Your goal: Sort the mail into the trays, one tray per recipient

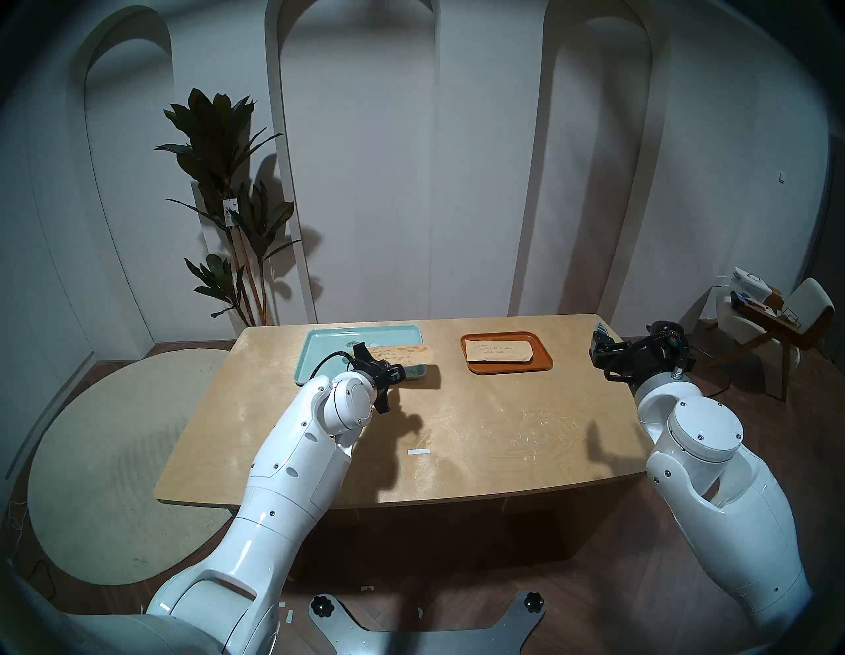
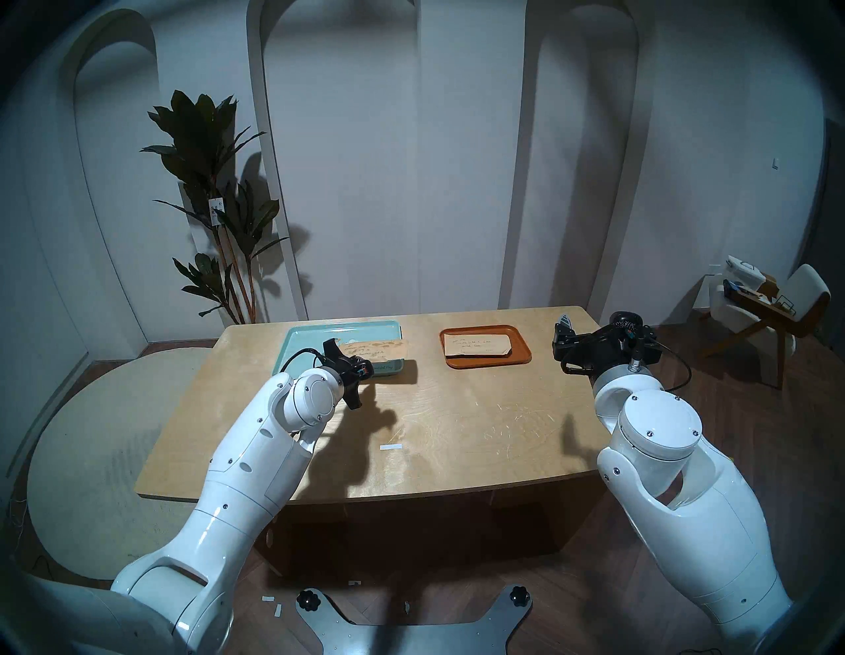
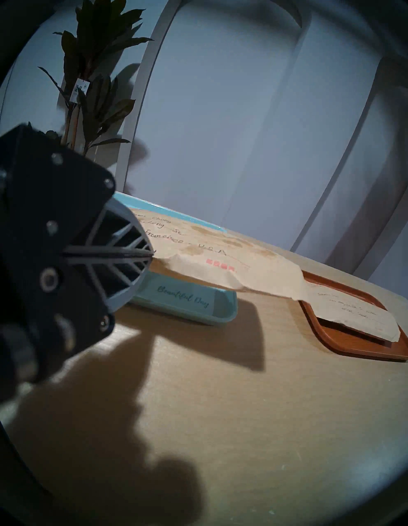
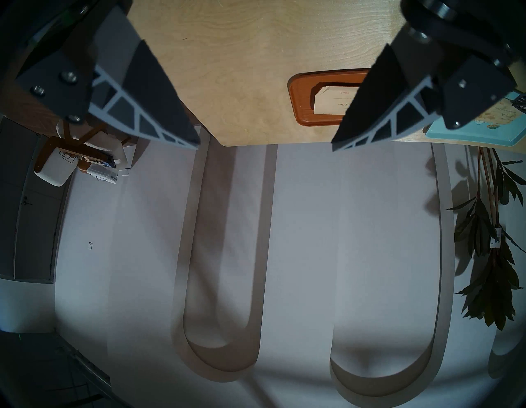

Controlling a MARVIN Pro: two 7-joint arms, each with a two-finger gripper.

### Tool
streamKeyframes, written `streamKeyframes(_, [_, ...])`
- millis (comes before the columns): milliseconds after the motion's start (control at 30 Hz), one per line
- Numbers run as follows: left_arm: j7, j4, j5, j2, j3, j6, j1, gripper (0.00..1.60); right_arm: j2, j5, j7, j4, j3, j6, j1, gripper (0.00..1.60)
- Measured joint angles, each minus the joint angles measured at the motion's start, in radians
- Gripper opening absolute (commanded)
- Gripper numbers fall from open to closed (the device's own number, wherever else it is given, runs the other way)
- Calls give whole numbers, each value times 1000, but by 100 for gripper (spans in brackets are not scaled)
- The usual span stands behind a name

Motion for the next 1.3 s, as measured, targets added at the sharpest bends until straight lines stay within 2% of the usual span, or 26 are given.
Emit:
streamKeyframes(533, [19,203,38,-56,-27,-22,-122,0,1,0,0,3,-2,0,0,160])
streamKeyframes(1300, [36,443,76,-72,-68,-61,-289,0,2,0,0,10,-4,0,1,160])
